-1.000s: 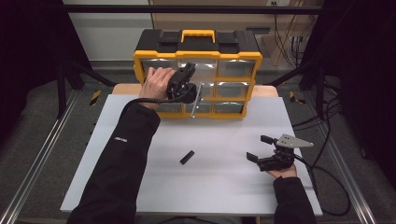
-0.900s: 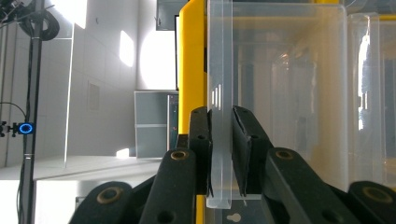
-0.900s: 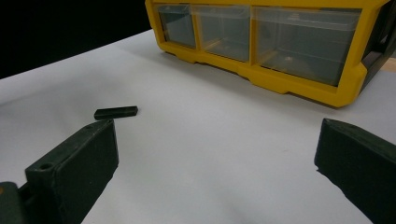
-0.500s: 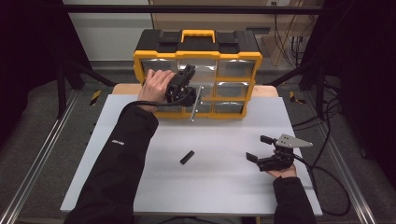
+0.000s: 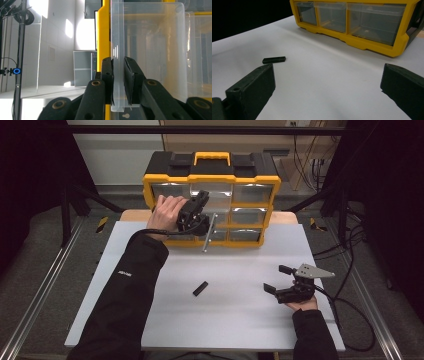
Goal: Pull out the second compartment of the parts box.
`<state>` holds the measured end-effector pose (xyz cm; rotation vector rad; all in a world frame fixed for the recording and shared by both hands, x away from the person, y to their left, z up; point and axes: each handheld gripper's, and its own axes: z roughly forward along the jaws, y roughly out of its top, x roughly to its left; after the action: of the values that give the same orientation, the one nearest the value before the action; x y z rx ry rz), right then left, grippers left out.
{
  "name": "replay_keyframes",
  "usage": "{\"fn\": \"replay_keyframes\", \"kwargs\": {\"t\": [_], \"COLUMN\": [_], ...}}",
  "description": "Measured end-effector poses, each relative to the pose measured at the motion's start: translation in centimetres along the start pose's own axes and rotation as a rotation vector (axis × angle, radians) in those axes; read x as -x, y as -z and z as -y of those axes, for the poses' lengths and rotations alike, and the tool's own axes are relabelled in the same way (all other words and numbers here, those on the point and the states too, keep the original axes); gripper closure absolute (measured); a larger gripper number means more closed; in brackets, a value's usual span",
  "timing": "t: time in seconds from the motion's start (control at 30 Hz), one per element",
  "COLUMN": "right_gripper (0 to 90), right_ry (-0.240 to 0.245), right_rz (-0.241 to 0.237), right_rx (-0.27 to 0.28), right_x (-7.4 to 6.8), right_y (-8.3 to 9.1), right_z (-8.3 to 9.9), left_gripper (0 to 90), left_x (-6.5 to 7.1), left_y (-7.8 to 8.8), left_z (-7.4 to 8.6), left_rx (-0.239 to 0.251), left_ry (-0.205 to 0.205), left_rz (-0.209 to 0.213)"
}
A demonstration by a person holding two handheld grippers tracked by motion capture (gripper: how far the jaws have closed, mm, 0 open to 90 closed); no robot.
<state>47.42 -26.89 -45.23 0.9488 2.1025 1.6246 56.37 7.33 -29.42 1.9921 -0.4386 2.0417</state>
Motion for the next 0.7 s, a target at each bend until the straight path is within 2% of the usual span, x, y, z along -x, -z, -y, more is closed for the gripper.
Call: {"fn": "replay_keyframes", "kwargs": {"t": [0.7], "right_gripper": [0.2], "right_ry": [0.001], "right_rz": [-0.001], "right_rx": [0.0], "right_x": [-0.01], "right_y": [-0.01], "right_z": [0.0], "left_gripper": [78.5], "left_x": [0.0], "left_y": [0.8], "left_z": [-0.17], "left_rx": [0.011], "left_ry": [-0.014], "left_rz": [-0.004]}}
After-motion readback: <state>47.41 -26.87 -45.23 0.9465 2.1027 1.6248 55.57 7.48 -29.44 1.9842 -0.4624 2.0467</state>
